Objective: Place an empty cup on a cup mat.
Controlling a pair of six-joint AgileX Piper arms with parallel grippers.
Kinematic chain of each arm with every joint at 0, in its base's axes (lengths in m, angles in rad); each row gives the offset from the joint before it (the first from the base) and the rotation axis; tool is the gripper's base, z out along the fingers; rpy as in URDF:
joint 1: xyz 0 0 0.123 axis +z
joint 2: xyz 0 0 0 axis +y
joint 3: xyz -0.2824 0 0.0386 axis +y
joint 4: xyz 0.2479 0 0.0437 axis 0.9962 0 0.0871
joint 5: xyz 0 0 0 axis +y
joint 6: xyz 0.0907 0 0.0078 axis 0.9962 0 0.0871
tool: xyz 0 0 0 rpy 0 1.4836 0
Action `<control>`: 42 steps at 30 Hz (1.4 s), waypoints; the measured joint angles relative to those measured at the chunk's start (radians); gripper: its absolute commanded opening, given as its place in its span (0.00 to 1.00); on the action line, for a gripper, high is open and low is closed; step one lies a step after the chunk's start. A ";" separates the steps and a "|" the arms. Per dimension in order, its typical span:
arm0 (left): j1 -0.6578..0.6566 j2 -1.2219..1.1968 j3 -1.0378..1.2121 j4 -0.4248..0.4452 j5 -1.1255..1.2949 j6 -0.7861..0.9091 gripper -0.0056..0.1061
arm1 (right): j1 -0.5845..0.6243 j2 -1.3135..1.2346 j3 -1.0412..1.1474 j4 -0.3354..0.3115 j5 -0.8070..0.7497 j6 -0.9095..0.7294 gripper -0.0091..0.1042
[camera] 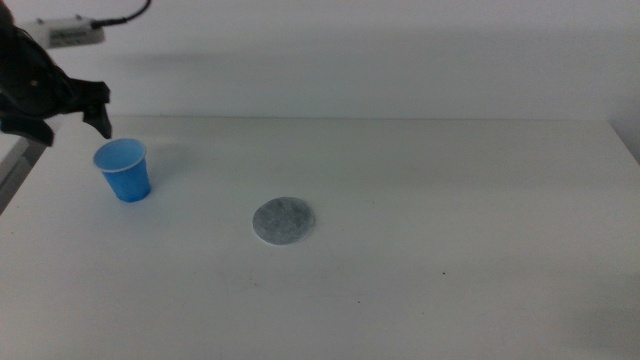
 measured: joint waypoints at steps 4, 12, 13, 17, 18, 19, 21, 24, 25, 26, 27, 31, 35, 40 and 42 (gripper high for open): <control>0.000 0.093 -0.049 -0.020 0.007 0.013 0.88 | 0.000 0.000 0.000 0.000 0.000 0.000 0.90; 0.000 0.186 -0.055 -0.048 -0.004 0.028 0.48 | 0.000 0.000 0.000 0.000 0.000 0.000 0.90; 0.000 0.188 -0.055 -0.048 -0.004 0.028 0.36 | 0.000 0.000 0.000 0.000 0.000 0.000 0.90; 0.000 0.190 -0.060 -0.061 0.018 0.018 0.03 | 0.000 0.000 0.000 0.000 0.000 0.000 0.90; 0.000 0.186 -0.067 -0.066 0.038 0.013 0.03 | 0.000 0.000 0.000 0.000 0.000 0.000 0.90; -0.005 0.178 -0.069 -0.066 0.055 0.011 0.03 | 0.000 0.000 0.000 0.000 0.000 0.000 0.90; -0.025 0.146 -0.069 -0.050 0.077 -0.007 0.03 | 0.000 0.000 0.000 0.000 0.000 0.000 0.90; -0.086 0.083 -0.074 -0.038 0.097 -0.028 0.04 | 0.000 0.000 0.000 0.000 0.000 0.000 0.90; -0.116 0.061 -0.077 -0.042 0.102 -0.030 0.04 | 0.000 0.000 0.000 0.000 0.000 0.000 0.90; -0.150 0.045 -0.077 -0.047 0.110 -0.031 0.04 | 0.000 0.000 0.000 0.000 0.000 0.000 0.90; -0.185 0.030 -0.077 -0.063 0.112 -0.034 0.04 | 0.000 0.000 0.000 0.000 0.000 0.000 0.90; -0.326 0.016 -0.079 -0.093 0.122 -0.034 0.04 | 0.000 0.000 0.000 0.000 0.000 0.000 0.90; -0.445 0.025 -0.074 -0.088 0.127 -0.046 0.04 | 0.000 0.000 0.000 0.000 0.000 0.000 0.90; -0.522 0.064 -0.070 -0.044 0.131 -0.085 0.04 | 0.000 0.000 0.000 0.000 0.000 0.000 0.90; -0.531 0.084 -0.068 -0.038 0.131 -0.093 0.04 | 0.000 0.000 0.000 0.000 0.000 0.000 0.90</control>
